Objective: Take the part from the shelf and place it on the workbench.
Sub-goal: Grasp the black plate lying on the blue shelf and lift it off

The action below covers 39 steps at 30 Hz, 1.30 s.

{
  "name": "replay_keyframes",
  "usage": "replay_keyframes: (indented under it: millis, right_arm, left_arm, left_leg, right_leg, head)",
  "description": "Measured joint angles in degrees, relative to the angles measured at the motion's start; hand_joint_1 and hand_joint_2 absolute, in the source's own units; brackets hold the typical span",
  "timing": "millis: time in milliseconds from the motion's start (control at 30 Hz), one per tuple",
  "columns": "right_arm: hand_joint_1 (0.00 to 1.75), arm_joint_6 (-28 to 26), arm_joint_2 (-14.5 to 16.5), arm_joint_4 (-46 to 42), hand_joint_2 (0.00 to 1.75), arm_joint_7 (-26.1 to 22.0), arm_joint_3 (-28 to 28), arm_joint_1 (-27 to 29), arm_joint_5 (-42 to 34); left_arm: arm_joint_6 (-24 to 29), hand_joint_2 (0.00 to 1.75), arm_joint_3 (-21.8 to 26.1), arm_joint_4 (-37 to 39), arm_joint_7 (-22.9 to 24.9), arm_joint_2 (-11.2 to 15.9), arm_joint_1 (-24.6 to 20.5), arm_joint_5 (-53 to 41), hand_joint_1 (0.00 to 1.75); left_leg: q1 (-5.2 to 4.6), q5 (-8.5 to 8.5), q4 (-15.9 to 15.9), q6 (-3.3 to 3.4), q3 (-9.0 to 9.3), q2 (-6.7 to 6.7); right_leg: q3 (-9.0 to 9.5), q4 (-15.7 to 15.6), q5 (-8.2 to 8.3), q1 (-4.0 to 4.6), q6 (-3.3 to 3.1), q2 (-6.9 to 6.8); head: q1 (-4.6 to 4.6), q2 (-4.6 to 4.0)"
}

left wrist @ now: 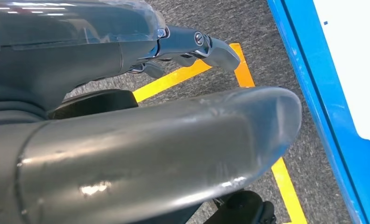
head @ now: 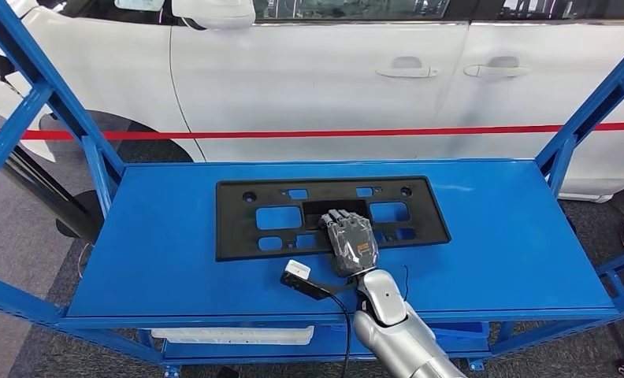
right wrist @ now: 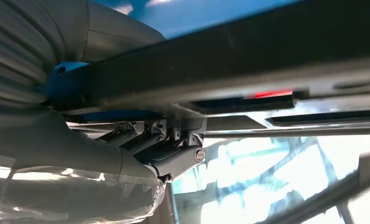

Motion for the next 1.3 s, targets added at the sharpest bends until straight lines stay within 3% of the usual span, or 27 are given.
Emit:
replay_keyframes:
  millis: [167,267,400,500,600,900,1033,1167,1300]
  right_arm:
    - [1.75,7.17,-2.60,-11.23,1.75,-6.72,-1.59,-2.38,-22.42]
    - [1.75,9.40,-3.94,-16.60,1.75,-8.48,-2.86,-4.84,-29.30]
    - [1.75,13.97,-5.86,-22.75,1.75,-12.97,-3.56,-6.67,-43.72]
    - [1.75,21.50,-8.47,-29.15,1.75,-14.41,-4.68,-9.68,-60.11]
    - [1.75,25.94,-10.82,-35.02,1.75,-14.50,-6.02,-11.86,-68.16]
    - [1.75,26.79,-14.23,-42.95,1.75,-14.76,-7.47,-13.28,-70.10]
    - [1.75,28.08,-15.15,-44.83,1.75,-16.15,-7.64,-13.09,-72.35]
    - [1.75,30.76,-16.04,-49.07,1.75,-17.26,-8.03,-11.26,-75.07]
    - [1.75,32.38,-16.67,-52.54,1.75,-18.50,-8.12,-7.77,-75.11]
  left_arm:
    - [0.19,0.00,0.01,0.00,-1.27,0.00,0.07,1.24,0.00]
    - [0.27,0.00,0.02,0.00,-1.65,0.00,0.11,1.59,0.00]
    - [0.38,1.75,0.11,0.00,-3.59,0.00,0.15,2.76,0.00]
    - [0.13,1.75,0.31,0.00,-8.18,0.00,0.16,4.14,0.00]
    - [-0.28,1.75,0.39,0.00,-12.04,-0.02,-0.03,4.57,0.00]
    - [-0.45,1.75,0.40,0.00,-13.60,-0.14,-0.42,4.91,0.00]
    - [-4.17,1.75,-0.03,-0.34,-16.17,-0.34,-0.50,8.65,0.00]
    - [-7.40,1.75,-5.47,-2.32,-16.59,-0.66,-0.19,20.76,0.00]
    - [-7.34,1.75,-10.78,-2.91,-16.65,-0.67,0.03,26.13,0.00]
  left_leg:
    - [-0.02,0.02,0.02,0.01,-0.17,0.00]
    - [-0.03,0.03,0.03,0.01,-0.17,0.01]
    - [-0.04,0.04,0.06,0.03,-0.32,-0.01]
    - [-0.05,0.07,0.08,0.05,-0.45,-0.03]
    - [-0.05,0.06,0.08,0.05,-0.47,-0.05]
    - [-0.04,0.05,0.07,0.06,-0.47,-0.05]
    - [-0.04,0.06,0.07,0.06,-0.45,-0.05]
    - [-0.04,0.05,0.07,0.06,-0.47,-0.06]
    - [-0.03,0.04,0.07,0.06,-0.48,-0.06]
  right_leg:
    - [-0.18,0.02,0.05,-0.04,0.06,0.02]
    - [-0.18,0.01,0.06,-0.04,0.06,0.02]
    - [-0.33,0.03,0.06,-0.06,0.06,-0.01]
    - [-0.46,0.04,0.06,-0.06,0.07,-0.03]
    - [-0.46,0.03,0.05,-0.06,0.07,-0.06]
    - [-0.47,0.02,0.05,-0.05,0.07,-0.06]
    - [-0.47,0.03,0.05,-0.05,0.07,-0.06]
    - [-0.47,0.03,0.05,-0.05,0.07,-0.08]
    - [-0.47,0.02,0.03,-0.04,0.07,-0.09]
  head:
    - [0.01,0.00]
    - [0.01,0.00]
    - [-0.01,0.01]
    - [0.00,0.00]
    - [0.01,0.01]
    - [0.00,-0.01]
    - [-0.01,0.01]
    - [-0.01,0.01]
    - [-0.01,0.00]
